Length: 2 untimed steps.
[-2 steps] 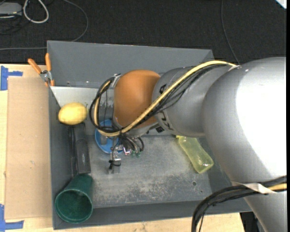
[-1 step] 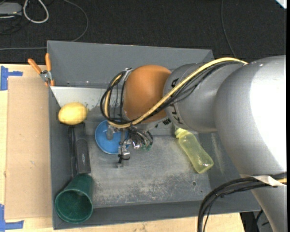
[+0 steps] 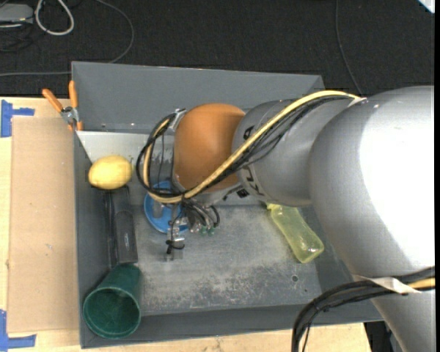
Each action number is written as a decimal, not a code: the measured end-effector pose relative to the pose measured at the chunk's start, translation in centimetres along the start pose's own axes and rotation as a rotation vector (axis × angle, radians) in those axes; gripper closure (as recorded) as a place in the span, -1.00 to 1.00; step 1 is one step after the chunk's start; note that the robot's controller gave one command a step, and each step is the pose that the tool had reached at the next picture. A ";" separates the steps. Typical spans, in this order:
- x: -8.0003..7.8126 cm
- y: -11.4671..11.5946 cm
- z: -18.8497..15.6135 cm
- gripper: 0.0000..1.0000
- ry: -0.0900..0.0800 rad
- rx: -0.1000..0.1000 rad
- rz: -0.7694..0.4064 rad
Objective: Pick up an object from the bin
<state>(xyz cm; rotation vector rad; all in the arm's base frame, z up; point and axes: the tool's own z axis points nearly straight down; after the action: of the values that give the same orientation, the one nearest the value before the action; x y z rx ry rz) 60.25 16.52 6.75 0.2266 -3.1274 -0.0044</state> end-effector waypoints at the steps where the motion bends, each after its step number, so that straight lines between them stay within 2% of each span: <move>1: -0.6 -2.3 -0.2 -1.00 -0.012 -0.001 -0.046; 2: -0.2 -0.4 -0.1 1.00 -0.002 -0.003 -0.014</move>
Offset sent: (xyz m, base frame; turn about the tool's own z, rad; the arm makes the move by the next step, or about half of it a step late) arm 0.0016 -0.0042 0.0003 -0.0151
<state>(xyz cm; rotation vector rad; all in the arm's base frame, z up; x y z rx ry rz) 60.45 16.20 6.81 0.2482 -3.1276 -0.0093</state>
